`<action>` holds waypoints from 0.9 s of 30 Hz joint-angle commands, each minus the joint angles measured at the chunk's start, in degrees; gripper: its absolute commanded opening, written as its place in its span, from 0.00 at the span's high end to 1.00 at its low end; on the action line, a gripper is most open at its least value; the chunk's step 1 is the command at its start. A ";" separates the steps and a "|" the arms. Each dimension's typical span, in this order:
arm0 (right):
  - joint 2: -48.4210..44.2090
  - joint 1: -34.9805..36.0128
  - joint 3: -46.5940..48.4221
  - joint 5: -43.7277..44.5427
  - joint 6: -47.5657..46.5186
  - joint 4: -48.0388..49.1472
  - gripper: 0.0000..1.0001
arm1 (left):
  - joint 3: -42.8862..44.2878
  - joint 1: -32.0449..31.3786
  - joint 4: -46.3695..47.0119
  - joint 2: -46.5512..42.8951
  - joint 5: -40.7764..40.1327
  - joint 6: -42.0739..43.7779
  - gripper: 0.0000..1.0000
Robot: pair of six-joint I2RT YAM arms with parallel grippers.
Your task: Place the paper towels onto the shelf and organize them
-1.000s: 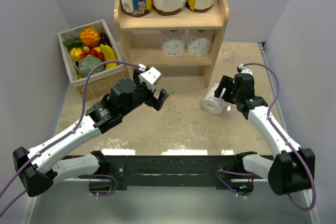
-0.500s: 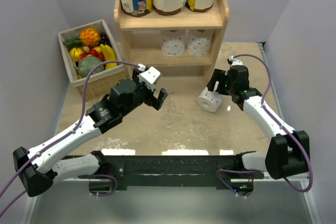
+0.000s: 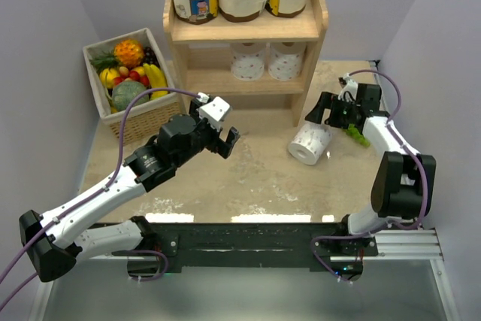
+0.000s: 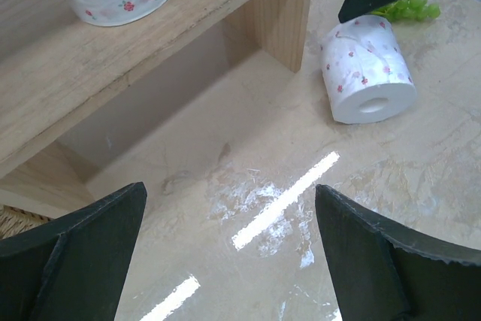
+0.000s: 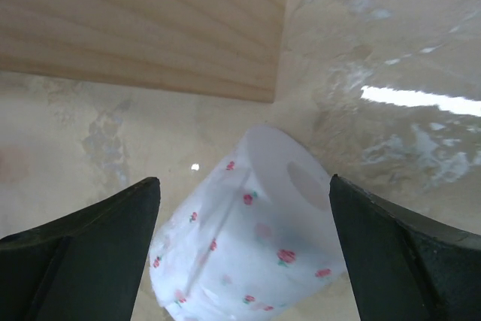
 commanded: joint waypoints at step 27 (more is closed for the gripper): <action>-26.23 15.51 -27.82 -0.12 31.85 13.15 0.14 | -2.24 -0.20 1.30 0.62 6.84 -20.11 0.04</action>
